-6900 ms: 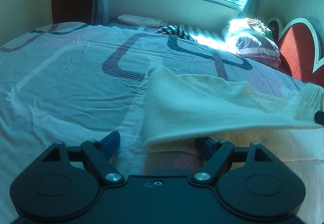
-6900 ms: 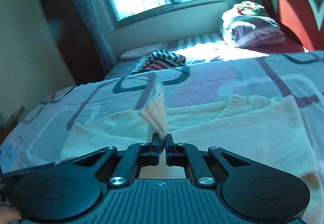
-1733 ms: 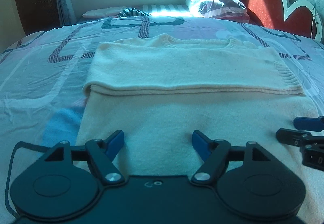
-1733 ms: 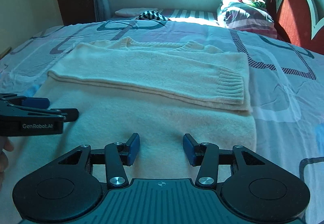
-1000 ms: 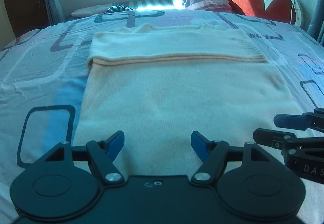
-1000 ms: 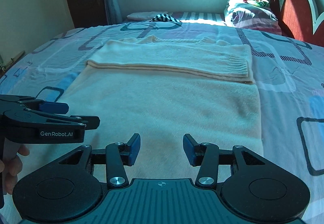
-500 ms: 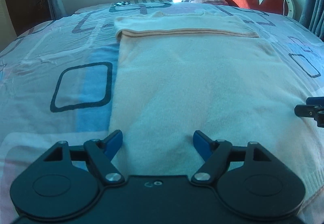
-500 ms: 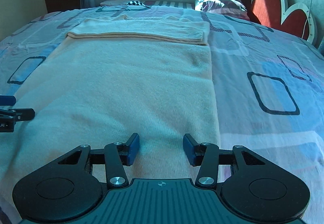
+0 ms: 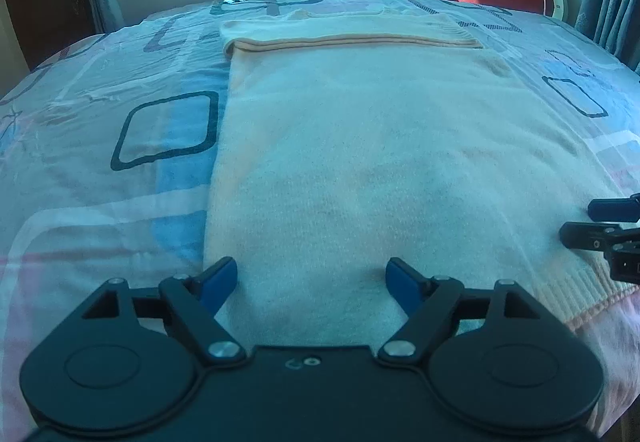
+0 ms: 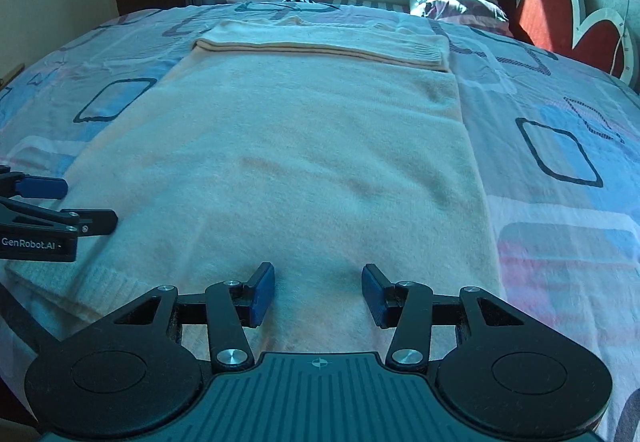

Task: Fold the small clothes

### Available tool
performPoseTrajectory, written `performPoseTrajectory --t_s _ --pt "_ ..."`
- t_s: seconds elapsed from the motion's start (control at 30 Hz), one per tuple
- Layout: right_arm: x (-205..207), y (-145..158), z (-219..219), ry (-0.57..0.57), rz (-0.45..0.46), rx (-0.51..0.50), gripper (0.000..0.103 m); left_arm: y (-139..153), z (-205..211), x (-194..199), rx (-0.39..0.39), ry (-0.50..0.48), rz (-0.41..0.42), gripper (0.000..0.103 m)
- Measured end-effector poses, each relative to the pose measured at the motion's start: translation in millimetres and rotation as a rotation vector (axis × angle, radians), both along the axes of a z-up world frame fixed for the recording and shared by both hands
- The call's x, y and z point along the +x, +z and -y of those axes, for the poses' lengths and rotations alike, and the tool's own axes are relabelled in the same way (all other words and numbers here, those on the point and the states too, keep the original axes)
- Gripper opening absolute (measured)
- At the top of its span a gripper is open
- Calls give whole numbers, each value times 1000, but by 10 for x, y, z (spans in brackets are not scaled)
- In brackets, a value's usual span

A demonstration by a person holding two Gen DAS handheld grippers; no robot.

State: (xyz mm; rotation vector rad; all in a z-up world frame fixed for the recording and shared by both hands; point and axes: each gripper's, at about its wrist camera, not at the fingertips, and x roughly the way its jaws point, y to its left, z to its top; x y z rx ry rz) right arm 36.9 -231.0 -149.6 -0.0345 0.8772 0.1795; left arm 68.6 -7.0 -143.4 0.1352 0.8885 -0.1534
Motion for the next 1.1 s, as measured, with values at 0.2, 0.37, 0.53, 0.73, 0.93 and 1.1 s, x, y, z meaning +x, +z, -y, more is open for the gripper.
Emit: performPoseTrajectory --t_s 0.2,0.37,0.53,0.73,0.93,1.1 --pt "-135 59 240 -71 10 -27 47 44 -119 -109 1 29 -1 84" --pt "-227 106 376 -113 19 -51 47 61 -328 -185 -23 75 -14 84" --pt "-305 82 513 -156 -10 -36 47 22 -525 -270 -77 90 -49 80" --pt "-403 24 603 -191 -55 44 47 39 -591 -364 -168 85 -78 58" --pt "-427 50 628 -220 -77 115 43 42 -596 -293 -270 59 -134 14" --pt "-404 83 669 -221 -101 198 7 76 -596 -201 -330 37 -140 6"
